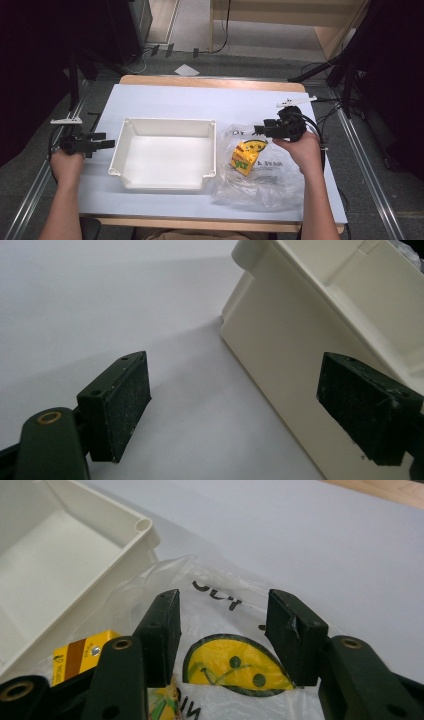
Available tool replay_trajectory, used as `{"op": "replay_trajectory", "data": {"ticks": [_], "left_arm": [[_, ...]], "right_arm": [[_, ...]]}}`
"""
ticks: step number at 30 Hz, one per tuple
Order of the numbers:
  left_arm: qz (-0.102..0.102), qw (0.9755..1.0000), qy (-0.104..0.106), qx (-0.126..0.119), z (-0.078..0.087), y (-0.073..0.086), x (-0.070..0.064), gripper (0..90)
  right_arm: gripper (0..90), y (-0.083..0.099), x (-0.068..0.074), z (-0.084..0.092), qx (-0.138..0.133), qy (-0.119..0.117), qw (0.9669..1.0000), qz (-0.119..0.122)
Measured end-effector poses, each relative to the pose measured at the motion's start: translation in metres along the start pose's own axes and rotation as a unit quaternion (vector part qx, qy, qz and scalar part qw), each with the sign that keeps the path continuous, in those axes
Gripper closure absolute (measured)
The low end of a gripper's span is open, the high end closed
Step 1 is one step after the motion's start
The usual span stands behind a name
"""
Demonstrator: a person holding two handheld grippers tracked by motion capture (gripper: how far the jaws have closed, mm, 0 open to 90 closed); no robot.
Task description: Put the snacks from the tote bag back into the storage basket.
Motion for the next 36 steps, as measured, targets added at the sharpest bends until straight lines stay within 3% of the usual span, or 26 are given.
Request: {"op": "replay_trajectory", "data": {"ticks": [14, 20, 36], "left_arm": [[-0.005, 1.0, 0.004, 0.001, -0.006, -0.005, 0.0, 14.9], [-0.009, 1.0, 0.001, -0.001, -0.005, -0.005, 0.0, 15.0], [-0.008, 1.0, -0.003, 0.0, -0.006, -0.005, 0.0, 15.0]], "right_arm": [[47.3, -0.002, 0.017, 0.006, 0.031, 0.006, 0.9991, 0.029], [46.0, -0.003, 0.024, 0.007, 0.052, 0.002, 0.9974, 0.05], [44.1, -0.004, 0.041, 0.009, 0.088, -0.009, 0.9935, 0.072]]}}
Point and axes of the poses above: each handheld gripper's, and its own axes: z roughly backward along the jaws, y roughly out of its underside, x roughly to its left, the point moved 3 cm from there along -z, roughly forward along the jaws, and after that the axes turned 1 degree about -z, right-handed, at the moved point
